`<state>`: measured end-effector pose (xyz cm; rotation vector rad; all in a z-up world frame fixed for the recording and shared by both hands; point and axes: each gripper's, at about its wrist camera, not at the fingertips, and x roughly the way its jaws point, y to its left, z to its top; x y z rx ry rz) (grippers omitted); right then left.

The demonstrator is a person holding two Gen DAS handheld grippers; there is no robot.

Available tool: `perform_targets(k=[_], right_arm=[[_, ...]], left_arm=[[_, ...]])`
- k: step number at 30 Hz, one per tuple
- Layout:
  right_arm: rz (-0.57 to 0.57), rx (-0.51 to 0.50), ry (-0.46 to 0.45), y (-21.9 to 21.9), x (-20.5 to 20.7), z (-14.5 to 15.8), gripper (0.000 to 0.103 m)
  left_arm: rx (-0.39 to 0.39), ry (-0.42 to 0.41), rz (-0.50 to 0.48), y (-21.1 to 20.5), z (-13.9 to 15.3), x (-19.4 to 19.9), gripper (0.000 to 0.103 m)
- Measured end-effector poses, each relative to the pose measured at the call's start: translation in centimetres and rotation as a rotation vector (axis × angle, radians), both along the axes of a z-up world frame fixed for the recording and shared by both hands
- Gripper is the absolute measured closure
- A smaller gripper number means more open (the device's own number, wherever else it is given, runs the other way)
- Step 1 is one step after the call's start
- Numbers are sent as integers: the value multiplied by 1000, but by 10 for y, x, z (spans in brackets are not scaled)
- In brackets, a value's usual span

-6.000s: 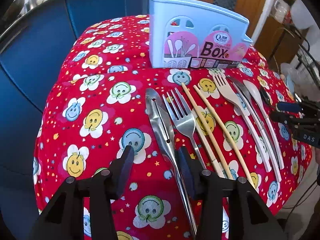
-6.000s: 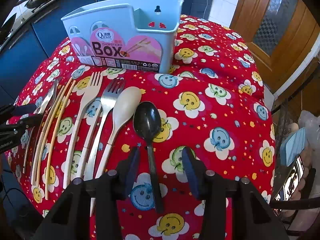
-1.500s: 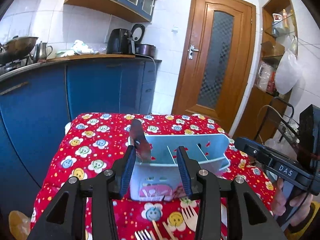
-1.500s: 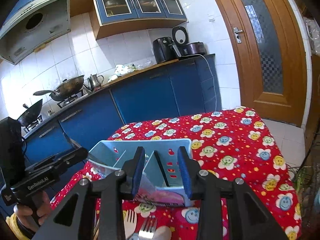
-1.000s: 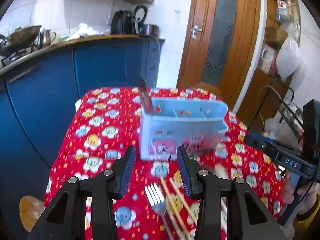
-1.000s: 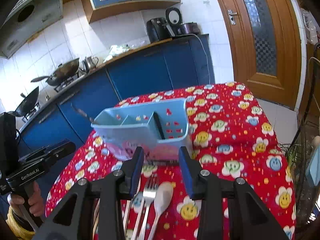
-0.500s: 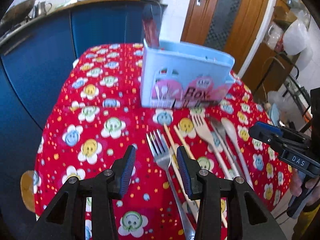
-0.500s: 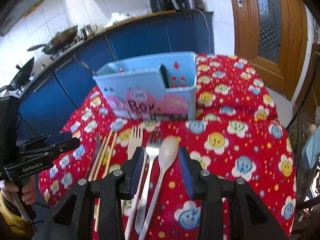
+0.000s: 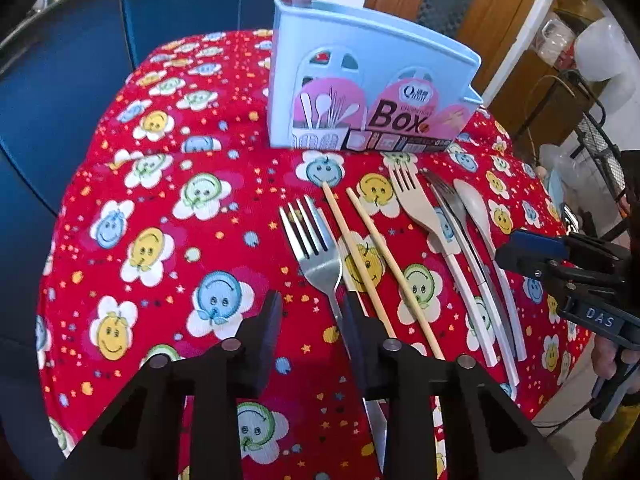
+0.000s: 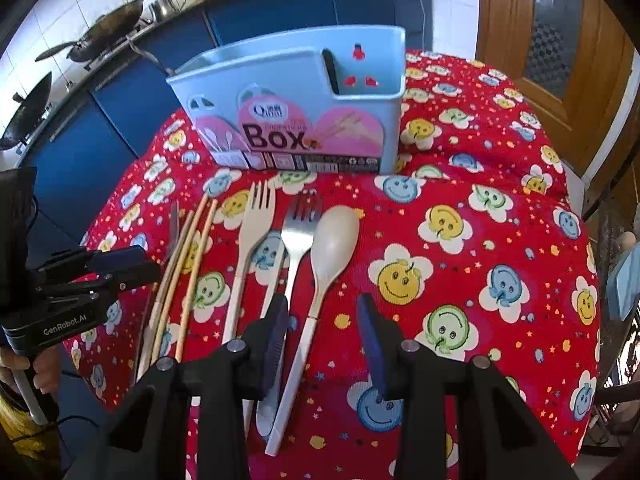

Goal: Organize utensils
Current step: 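Withdraw both open tools from the caddy back toward the utensils, then grasp the silver fork with the left tool while the right tool grasps the beige spoon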

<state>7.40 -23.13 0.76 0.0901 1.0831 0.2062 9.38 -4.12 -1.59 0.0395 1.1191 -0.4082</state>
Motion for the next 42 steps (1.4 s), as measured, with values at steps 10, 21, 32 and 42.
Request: perform_targets(k=[10, 21, 32, 42], right_arm=[[16, -23, 95, 0, 15, -9, 70], [66, -88, 178, 11, 36, -9, 73], [9, 30, 67, 1, 22, -7, 95], [-33, 150, -175, -9, -19, 20, 95]], left_arm=[[8, 39, -23, -4, -3, 8, 80], [45, 64, -52, -12, -3, 18, 89], [-86, -18, -22, 6, 1, 4, 100], [-175, -88, 16, 21, 7, -13, 102]])
